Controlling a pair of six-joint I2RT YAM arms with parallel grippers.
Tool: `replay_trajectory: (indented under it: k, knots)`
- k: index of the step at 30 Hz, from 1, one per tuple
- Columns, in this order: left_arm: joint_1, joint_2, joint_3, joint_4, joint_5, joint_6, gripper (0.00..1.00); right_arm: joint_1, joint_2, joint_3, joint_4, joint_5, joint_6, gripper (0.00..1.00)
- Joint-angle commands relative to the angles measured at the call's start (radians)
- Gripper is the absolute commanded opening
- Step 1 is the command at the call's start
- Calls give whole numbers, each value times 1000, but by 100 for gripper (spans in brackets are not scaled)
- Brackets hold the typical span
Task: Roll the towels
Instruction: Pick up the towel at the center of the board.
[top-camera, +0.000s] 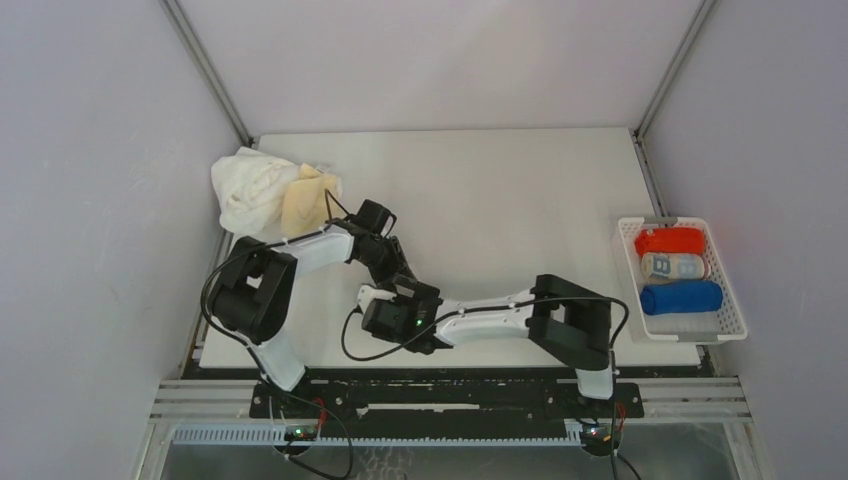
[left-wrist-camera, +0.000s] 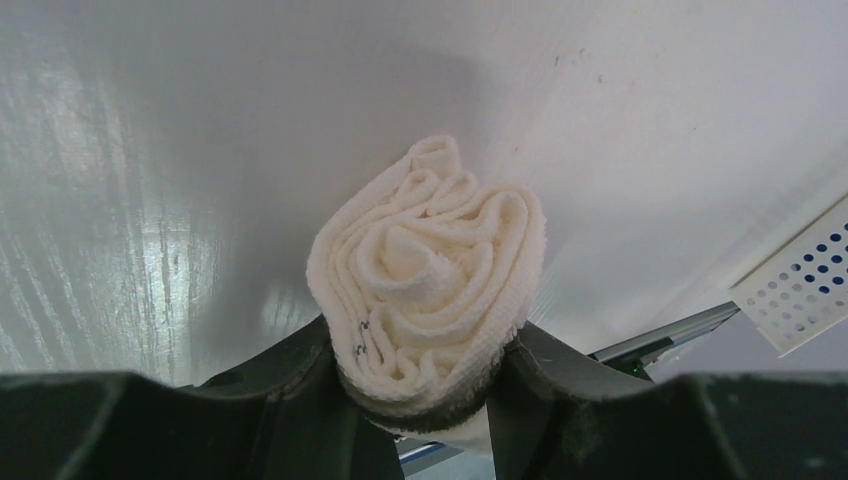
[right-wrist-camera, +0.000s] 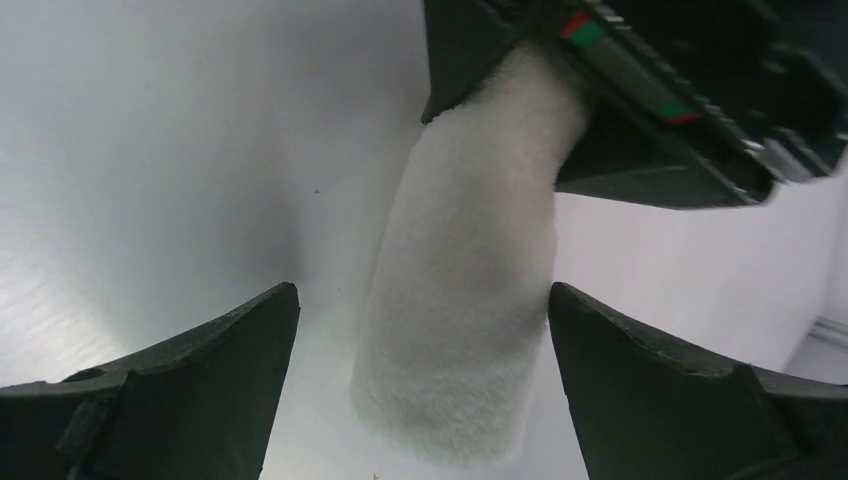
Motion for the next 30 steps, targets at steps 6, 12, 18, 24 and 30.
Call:
replay_trajectory:
  k: [6, 12, 18, 24, 30]
  knots:
    - [-4, 78, 33, -139, -6, 76, 48, 17, 121, 64, -5, 166, -34, 91]
    - [-4, 79, 26, -139, -11, 79, 48, -10, 203, 110, -76, 150, 4, 86]
    - [-4, 80, 25, -143, -12, 82, 49, -34, 227, 125, -145, 114, 49, 77]
    - [-5, 75, 27, -153, -25, 86, 50, -45, 255, 111, -233, 88, 93, 68]
    - [-5, 66, 34, -158, -35, 82, 51, -46, 288, 117, -263, 76, 119, 61]
